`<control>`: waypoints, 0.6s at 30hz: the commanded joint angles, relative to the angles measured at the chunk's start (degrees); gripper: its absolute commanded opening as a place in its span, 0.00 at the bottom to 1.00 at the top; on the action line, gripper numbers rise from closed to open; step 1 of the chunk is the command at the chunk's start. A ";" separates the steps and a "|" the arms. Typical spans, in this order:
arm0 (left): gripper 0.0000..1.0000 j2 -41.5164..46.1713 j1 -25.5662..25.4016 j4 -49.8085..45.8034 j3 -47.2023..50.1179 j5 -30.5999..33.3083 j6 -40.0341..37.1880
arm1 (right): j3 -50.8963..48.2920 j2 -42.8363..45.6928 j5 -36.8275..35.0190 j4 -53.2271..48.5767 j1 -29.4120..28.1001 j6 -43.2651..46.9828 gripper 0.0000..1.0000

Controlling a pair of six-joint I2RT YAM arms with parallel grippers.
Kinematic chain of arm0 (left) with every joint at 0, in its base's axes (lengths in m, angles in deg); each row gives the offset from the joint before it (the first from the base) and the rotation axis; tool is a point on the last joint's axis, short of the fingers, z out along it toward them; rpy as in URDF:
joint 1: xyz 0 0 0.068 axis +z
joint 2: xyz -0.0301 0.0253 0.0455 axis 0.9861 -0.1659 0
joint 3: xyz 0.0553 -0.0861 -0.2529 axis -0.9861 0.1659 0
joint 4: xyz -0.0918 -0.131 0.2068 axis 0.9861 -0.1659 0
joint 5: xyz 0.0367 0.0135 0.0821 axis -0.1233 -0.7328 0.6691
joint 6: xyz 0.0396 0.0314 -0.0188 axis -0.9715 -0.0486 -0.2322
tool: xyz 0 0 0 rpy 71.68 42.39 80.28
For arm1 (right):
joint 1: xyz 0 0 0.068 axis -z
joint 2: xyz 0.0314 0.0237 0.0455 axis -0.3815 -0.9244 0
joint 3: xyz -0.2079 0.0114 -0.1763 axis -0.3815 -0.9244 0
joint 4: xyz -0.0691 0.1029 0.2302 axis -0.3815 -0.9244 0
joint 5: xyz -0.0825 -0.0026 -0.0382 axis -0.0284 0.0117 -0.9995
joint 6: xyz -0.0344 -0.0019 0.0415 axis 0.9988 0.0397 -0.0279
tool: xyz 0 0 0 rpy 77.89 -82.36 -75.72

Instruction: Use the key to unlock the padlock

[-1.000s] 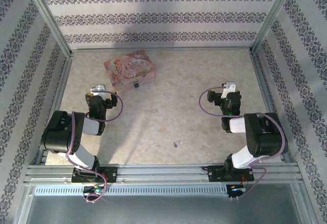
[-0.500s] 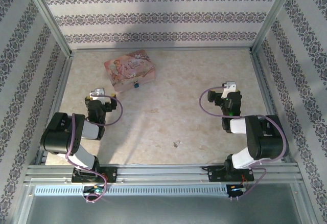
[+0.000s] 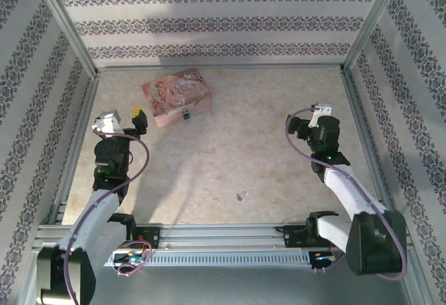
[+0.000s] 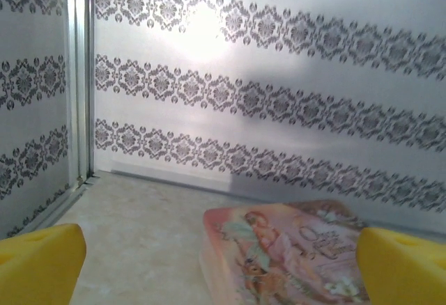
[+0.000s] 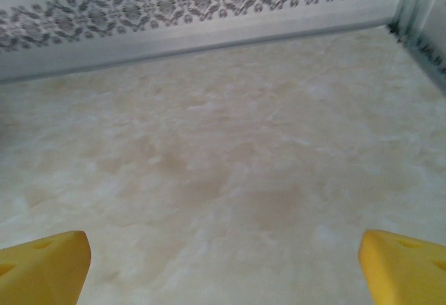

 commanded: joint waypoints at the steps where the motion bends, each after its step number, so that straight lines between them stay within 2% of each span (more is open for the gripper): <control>1: 0.99 4.92 0.44 -15.21 -1.66 -3.06 7.36 | 5.01 3.01 7.08 -18.95 -1.52 -5.96 0.98; 5: 1.00 6.97 0.22 -24.90 -4.23 -12.75 11.98 | 10.00 4.20 11.32 -29.92 -5.99 -8.03 0.98; 10: 1.00 3.89 -3.27 -32.16 -7.74 -23.93 14.48 | 17.11 2.37 8.88 -43.42 -16.26 -8.04 0.98; 13: 1.00 2.26 -9.34 -31.96 -7.83 -24.13 15.45 | 20.59 -0.33 8.11 -50.08 -22.39 -9.03 0.94; 18: 1.00 -2.82 -20.75 -25.01 -6.40 -18.01 18.69 | 24.97 -7.26 10.40 -59.88 -30.75 -10.97 0.83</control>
